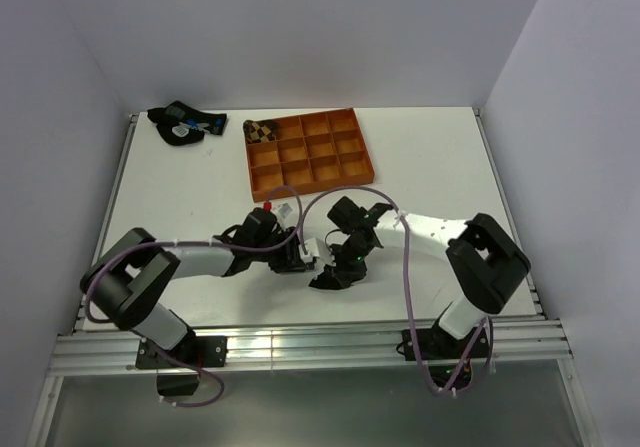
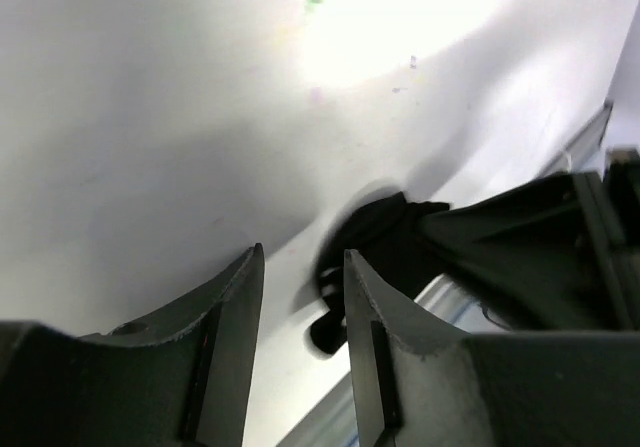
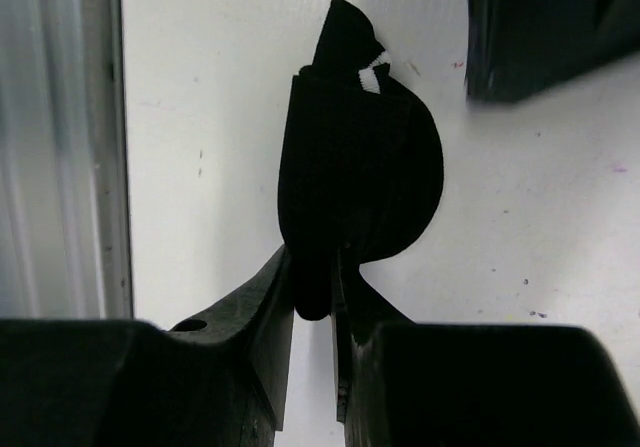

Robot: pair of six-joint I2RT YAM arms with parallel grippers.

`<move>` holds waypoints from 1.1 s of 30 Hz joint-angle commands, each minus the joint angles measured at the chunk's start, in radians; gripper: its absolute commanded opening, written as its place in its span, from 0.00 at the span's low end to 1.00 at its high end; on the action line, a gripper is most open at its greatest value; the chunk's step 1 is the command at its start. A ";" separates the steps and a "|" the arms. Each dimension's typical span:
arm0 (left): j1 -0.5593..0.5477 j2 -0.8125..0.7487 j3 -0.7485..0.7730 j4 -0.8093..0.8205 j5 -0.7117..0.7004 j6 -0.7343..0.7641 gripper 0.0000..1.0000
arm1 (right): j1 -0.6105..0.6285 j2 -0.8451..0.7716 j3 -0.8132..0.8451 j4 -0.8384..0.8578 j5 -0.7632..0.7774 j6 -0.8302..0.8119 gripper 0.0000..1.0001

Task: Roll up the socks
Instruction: Roll the sock at the center of the board, then pick up the sock at the center of the board.

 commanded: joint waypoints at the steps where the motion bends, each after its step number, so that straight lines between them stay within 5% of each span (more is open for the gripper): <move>1: 0.003 -0.116 -0.095 0.114 -0.165 -0.042 0.43 | -0.065 0.074 0.111 -0.212 -0.104 -0.063 0.18; 11: -0.110 -0.397 -0.304 0.241 -0.392 -0.053 0.46 | -0.193 0.335 0.331 -0.434 -0.195 -0.110 0.18; 22: -0.376 -0.298 -0.074 0.003 -0.640 0.099 0.50 | -0.208 0.433 0.365 -0.410 -0.138 -0.032 0.18; 33: -0.478 -0.221 -0.006 -0.123 -0.743 -0.293 0.53 | -0.208 0.445 0.351 -0.381 -0.118 0.012 0.18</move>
